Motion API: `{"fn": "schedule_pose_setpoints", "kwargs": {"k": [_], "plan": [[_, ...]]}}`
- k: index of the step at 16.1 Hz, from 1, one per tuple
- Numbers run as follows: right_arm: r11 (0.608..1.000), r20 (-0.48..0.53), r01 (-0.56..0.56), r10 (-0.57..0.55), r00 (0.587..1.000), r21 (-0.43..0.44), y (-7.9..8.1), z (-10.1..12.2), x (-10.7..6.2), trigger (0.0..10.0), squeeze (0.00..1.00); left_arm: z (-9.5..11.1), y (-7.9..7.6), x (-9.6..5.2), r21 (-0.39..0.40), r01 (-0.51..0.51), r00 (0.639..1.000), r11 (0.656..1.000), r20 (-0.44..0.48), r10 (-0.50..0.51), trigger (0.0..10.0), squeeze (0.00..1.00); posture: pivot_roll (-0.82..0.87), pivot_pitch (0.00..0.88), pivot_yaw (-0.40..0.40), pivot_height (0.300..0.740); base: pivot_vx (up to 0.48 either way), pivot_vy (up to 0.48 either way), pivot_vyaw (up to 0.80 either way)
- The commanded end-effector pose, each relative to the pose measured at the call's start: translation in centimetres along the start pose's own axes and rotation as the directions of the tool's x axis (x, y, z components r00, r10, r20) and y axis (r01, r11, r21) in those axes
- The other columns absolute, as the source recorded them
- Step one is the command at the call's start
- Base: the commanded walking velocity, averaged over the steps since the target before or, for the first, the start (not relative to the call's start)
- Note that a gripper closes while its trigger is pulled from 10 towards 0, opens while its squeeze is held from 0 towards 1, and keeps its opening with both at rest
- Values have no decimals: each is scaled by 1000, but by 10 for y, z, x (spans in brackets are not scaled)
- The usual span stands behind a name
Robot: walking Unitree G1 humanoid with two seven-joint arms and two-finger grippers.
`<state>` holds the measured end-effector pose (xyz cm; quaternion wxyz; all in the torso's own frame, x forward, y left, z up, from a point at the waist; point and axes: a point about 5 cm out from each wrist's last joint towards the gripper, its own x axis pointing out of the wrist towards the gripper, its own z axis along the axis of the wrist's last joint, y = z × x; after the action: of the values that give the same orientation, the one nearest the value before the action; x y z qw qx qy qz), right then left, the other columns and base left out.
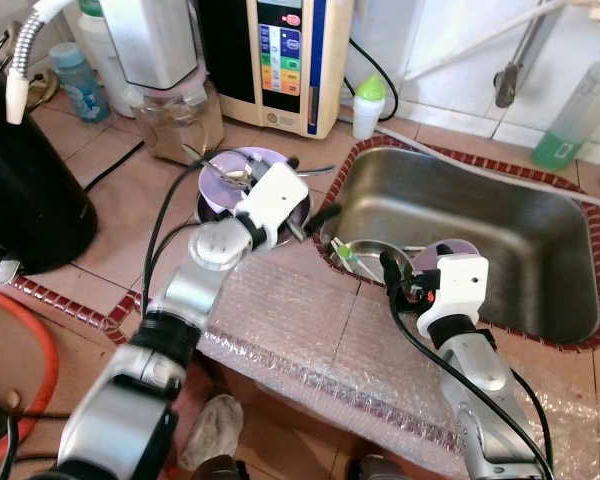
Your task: Kitchen organization
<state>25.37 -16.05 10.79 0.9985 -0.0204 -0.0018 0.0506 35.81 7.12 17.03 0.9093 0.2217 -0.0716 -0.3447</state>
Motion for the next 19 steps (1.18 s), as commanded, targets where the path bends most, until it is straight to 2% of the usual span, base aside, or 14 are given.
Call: {"fn": "schedule_pose_setpoints", "kwargs": {"k": [1, 5, 6, 7, 8, 11, 19], "plan": [[1000, 3, 16, -16, 1000, 0, -3, 5, -6, 10000, 0, 4, 7, 6, 41, -18, 1000, 999, 5, 18, 10000, 0, -182, 101, 73, 740, 0, 0, 0], [999, -21, 37, -37, 999, -4, -5, 3, -18, 10000, 0, 2, 14, 14, 81, -27, 999, 996, -22, 29, 10000, 0, -208, 132, 85, 740, 0, 0, 0], [999, -23, 38, -38, 999, -4, -5, 4, -20, 10000, 0, 0, 14, 15, 75, -21, 999, 997, -23, 23, 2431, 0, -219, 140, 88, 740, 0, 0, 0], [999, -25, 39, -39, 999, -3, -5, 5, -22, 10000, 0, -1, 15, 15, 81, -23, 999, 996, -26, 25, 2431, 0, -219, 140, 88, 740, 0, 0, 0], [999, -27, 36, -36, 999, -2, -5, 6, -24, 10000, 0, -2, 15, 16, 90, -17, 999, 996, -32, 20, 0, 0, -226, 145, 90, 740, 0, 0, 0], [999, -39, 35, -36, 999, -8, -10, 8, -30, 10000, 0, -2, 15, 20, 96, -21, 999, 995, -27, 23, 0, 0, -252, 148, 88, 740, 0, 0, 0], [1000, -39, 16, -16, 999, -14, -8, 10, -24, 10000, 0, 2, 22, 21, 106, -52, 999, 993, -8, 53, 0, 0, -235, 128, 75, 740, 0, 0, 0]]}}
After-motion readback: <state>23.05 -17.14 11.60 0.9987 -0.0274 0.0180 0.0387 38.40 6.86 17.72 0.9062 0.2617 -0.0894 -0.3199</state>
